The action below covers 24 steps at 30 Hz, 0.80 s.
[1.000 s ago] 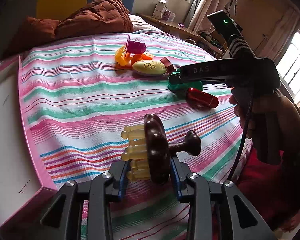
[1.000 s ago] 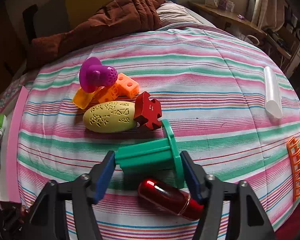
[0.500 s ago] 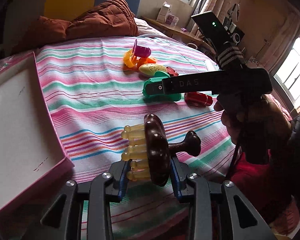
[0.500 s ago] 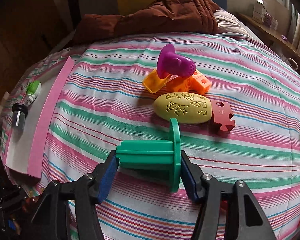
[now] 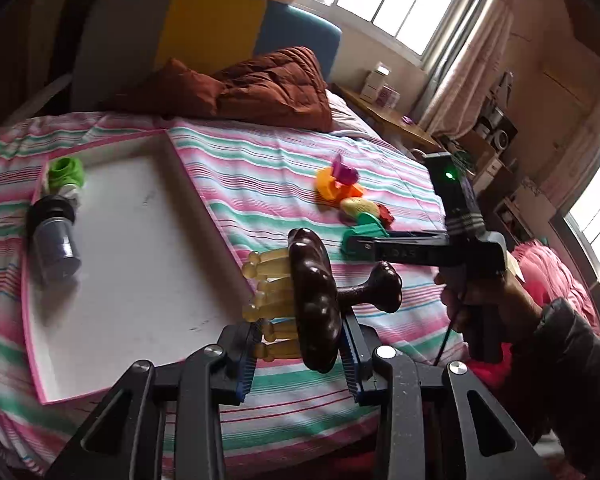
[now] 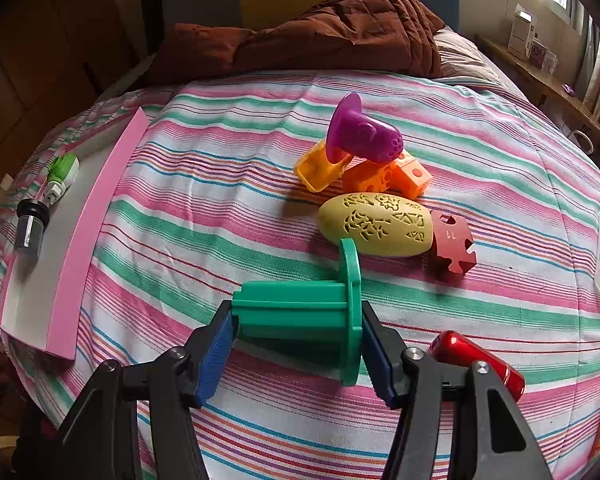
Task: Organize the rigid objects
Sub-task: 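Lower the brown comb toy into the tray and open the left tool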
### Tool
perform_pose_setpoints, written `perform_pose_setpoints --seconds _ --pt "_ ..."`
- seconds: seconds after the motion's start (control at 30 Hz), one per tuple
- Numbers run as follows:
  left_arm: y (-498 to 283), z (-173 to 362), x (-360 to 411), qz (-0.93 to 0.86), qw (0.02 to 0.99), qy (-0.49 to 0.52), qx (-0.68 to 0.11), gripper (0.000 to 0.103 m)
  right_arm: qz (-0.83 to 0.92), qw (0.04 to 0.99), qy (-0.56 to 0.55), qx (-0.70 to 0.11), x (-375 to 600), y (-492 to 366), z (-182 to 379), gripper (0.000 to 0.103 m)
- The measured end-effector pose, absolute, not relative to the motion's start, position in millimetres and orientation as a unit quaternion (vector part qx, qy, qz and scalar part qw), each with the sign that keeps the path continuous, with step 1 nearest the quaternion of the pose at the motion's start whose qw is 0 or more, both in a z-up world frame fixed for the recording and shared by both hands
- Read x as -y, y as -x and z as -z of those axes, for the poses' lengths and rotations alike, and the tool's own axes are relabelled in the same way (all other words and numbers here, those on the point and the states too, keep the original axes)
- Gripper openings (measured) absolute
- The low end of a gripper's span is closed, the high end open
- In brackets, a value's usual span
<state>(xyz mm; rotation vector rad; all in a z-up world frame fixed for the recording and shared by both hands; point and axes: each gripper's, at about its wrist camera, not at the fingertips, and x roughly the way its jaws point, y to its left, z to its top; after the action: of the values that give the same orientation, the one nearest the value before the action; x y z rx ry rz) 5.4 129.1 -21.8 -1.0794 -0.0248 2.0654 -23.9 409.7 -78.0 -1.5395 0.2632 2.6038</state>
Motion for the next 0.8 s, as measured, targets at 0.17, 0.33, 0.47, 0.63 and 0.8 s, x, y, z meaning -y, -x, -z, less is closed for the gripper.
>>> perform_pose_setpoints --seconds 0.17,0.33,0.47,0.63,0.8 --pt "22.8 28.9 -82.8 -0.844 0.313 0.436 0.017 0.036 -0.857 0.053 0.505 -0.086 -408.2 27.4 79.1 0.060" --pt "46.8 57.4 -53.8 -0.849 0.243 0.469 0.000 0.036 -0.858 0.044 0.506 -0.073 -403.1 20.3 80.2 0.060" --pt "53.8 74.7 -46.2 -0.849 0.222 0.479 -0.007 0.036 -0.858 0.045 0.507 -0.068 -401.2 20.9 81.2 0.060" --pt "49.5 76.7 -50.3 -0.863 0.211 0.458 -0.030 0.043 -0.858 0.045 0.507 -0.064 -395.8 19.2 80.8 0.060" --pt "43.0 61.5 -45.5 -0.880 0.208 0.426 -0.034 0.059 -0.858 0.046 0.508 -0.063 -394.5 18.3 80.5 0.060"
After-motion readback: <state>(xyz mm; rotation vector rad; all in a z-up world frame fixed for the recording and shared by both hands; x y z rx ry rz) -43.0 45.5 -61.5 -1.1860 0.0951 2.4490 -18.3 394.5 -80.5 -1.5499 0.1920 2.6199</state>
